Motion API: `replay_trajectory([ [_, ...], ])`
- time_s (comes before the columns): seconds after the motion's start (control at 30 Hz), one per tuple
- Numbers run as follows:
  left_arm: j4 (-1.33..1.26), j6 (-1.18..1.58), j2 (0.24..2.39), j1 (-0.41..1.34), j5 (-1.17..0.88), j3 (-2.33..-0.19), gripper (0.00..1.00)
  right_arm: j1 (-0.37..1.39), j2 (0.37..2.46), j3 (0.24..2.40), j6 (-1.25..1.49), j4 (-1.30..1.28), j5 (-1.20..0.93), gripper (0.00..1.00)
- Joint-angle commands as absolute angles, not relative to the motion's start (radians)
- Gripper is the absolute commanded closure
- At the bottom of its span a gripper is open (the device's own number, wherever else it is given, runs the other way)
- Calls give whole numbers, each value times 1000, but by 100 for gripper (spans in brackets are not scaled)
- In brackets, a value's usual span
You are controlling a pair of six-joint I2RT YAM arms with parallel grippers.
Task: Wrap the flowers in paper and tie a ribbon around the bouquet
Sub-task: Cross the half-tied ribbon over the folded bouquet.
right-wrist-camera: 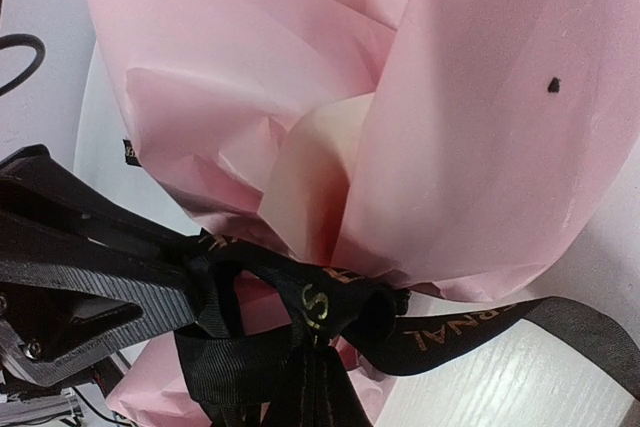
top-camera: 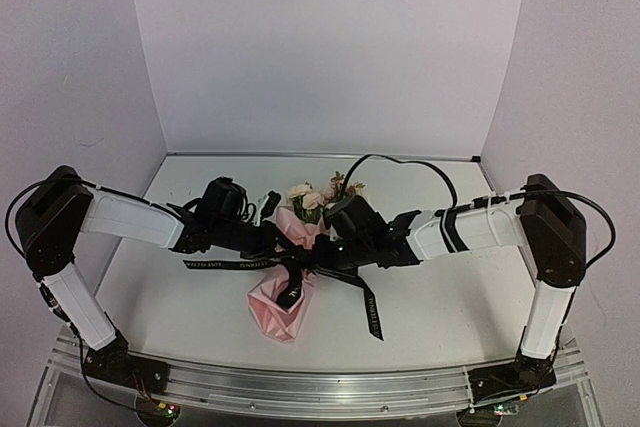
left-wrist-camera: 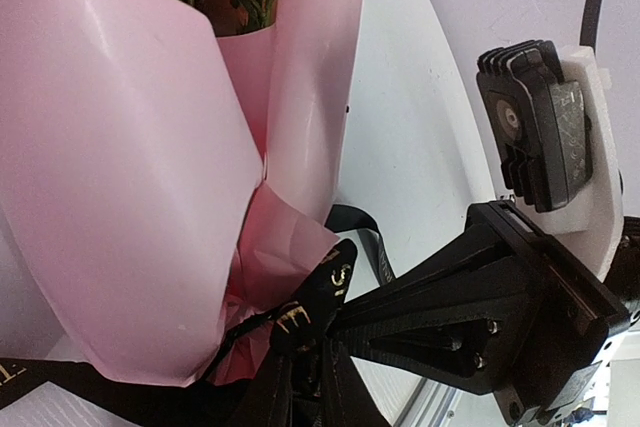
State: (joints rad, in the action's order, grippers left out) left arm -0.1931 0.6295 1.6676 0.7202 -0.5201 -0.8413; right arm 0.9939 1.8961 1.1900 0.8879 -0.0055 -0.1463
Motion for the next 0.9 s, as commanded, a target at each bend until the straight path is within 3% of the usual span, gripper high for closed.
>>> replay_trajectory([
  [0.0, -243, 638, 1638, 716, -511, -839, 89, 1001, 1851, 1183, 885, 5, -122, 100],
  [0.23, -225, 641, 1583, 713, -419, -814, 100, 1001, 1843, 1174, 884, 2, -109, 100],
  [0.7, -199, 646, 1498, 701, -304, -734, 100, 1000, 1810, 1234, 815, -114, -76, 100],
  [0.77, -202, 646, 1498, 701, -306, -733, 100, 1000, 1814, 1263, 800, -148, -89, 98],
  [0.87, -221, 652, 1512, 701, -323, -728, 100, 1006, 1807, 1284, 780, -179, -103, 86],
])
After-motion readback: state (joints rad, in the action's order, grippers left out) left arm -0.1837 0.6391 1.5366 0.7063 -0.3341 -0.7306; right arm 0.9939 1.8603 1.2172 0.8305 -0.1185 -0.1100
